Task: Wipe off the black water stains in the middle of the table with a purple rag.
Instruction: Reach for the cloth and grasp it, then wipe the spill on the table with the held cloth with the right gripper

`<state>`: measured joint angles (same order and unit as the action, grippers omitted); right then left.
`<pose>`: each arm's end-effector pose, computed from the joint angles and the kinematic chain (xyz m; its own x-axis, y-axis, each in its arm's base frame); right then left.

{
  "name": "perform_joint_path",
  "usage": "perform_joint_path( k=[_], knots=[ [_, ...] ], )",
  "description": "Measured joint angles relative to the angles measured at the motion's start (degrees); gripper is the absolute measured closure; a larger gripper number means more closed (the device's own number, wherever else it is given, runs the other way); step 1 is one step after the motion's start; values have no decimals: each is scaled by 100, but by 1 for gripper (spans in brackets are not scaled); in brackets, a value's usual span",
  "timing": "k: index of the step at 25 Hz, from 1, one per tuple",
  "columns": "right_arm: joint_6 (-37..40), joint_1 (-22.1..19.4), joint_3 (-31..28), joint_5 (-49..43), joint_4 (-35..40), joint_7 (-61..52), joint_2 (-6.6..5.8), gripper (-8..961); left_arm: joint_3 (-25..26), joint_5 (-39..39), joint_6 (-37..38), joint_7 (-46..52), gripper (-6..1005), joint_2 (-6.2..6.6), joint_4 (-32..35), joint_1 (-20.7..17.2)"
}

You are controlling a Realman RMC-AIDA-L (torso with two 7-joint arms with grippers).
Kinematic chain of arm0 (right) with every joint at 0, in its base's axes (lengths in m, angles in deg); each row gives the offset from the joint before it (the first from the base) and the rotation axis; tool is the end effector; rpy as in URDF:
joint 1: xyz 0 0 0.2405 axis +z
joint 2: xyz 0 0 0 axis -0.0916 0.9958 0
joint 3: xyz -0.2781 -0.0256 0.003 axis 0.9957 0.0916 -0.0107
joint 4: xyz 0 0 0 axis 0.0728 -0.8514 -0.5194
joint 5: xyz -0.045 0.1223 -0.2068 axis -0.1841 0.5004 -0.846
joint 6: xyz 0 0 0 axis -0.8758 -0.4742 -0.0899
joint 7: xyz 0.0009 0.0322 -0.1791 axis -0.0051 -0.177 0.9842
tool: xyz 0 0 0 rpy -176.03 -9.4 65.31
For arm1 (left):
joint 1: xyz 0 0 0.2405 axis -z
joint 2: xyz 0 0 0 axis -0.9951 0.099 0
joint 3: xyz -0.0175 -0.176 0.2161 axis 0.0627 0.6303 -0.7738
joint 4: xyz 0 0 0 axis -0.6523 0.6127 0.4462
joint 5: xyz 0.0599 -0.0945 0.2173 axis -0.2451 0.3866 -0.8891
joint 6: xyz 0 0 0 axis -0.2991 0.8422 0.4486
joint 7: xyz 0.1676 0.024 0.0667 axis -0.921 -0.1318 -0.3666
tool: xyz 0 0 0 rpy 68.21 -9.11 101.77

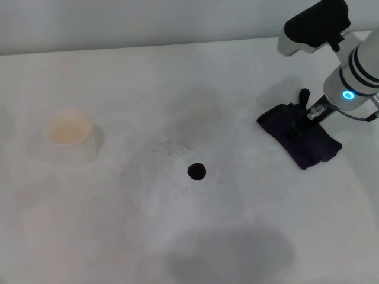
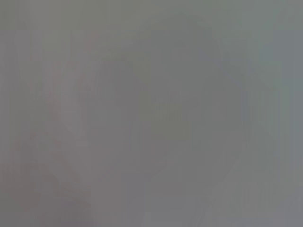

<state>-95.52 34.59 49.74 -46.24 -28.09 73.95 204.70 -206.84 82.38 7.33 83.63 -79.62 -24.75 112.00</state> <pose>0.2925 0.4492 -0.0440 0.5128 -0.8441 0.1567 -0.5752 -0.4732 -0.6672 -0.4397 0.3845 0.0425 0.6294 -0.1146 0.7686 0.7579 0.3087 -0.5747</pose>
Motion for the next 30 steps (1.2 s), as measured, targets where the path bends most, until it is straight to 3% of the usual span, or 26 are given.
perform_joint_path(
  k=[8, 14, 19, 30],
  knots=[
    [47, 184, 1, -20, -420, -8, 0, 734, 41, 32, 0, 0, 120, 0, 0, 0],
    [223, 178, 121, -28, -342, -5, 6, 858, 43, 36, -5, 0, 120, 0, 0, -7],
    [207, 175, 115, 31, -109, 60, -1, 858, 42, 37, -6, 0, 119, 0, 0, -5],
    [-56, 286, 440, 1428, 270, 1169, 40, 857, 42, 45, -5, 0, 119, 0, 11, 76]
  ],
)
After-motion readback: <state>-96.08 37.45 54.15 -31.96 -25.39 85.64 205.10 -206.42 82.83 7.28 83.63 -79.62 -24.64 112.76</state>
